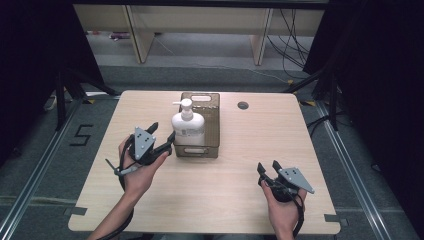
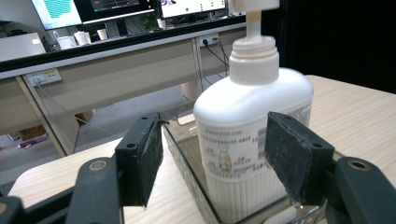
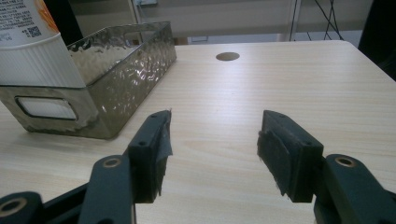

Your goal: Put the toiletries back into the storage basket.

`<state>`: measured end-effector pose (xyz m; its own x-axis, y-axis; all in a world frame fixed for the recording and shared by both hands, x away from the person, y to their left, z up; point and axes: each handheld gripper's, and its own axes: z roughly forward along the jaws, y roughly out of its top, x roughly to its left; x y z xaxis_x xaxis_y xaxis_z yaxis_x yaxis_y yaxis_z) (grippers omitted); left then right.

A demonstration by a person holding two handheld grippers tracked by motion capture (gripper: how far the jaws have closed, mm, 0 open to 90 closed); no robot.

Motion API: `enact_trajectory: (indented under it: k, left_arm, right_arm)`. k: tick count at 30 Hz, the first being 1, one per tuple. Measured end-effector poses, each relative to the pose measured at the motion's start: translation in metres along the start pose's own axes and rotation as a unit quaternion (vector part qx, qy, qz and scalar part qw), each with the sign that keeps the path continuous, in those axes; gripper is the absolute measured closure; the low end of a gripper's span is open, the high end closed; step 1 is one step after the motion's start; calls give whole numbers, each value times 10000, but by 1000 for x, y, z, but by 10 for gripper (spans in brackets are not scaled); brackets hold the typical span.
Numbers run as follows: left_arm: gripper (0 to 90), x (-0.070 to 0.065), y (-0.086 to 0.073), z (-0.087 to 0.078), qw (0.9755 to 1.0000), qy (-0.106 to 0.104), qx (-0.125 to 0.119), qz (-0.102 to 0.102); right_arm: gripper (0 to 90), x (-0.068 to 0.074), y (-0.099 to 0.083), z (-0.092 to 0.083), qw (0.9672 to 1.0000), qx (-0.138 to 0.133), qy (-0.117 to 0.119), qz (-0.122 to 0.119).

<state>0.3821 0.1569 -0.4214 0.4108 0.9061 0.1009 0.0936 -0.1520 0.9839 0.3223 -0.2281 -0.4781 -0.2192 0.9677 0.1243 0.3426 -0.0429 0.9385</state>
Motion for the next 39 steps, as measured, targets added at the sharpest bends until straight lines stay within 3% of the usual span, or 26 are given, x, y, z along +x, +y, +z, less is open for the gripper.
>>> enact_trajectory:
  k: [4,17,27,29,30,32,39]
  left_arm:
    - [362,6,-9,-4,9998,-70,29,-161]
    - [358,17,-40,-17,9997,-132,167,-152]
    - [352,28,-76,-24,9992,-14,376,-129]
    - [352,29,-84,-24,9990,17,424,-163]
    - [352,31,-91,-24,9990,65,388,-189]
    - [356,32,-96,-25,9989,153,395,-196]
    - [356,33,-105,-25,9986,215,432,-213]
  right_arm:
    - [440,0,0,0,10000,0,-14,-17]
    - [440,0,-1,0,10000,45,-51,16]
    - [439,-2,-1,0,9999,69,-110,-85]
    - [439,2,-3,1,9999,76,-36,142]
    - [440,2,-3,1,9998,86,-75,138]
    - [440,-1,-2,1,9999,91,-93,-33]
    - [439,-1,-3,2,9999,142,-60,-67]
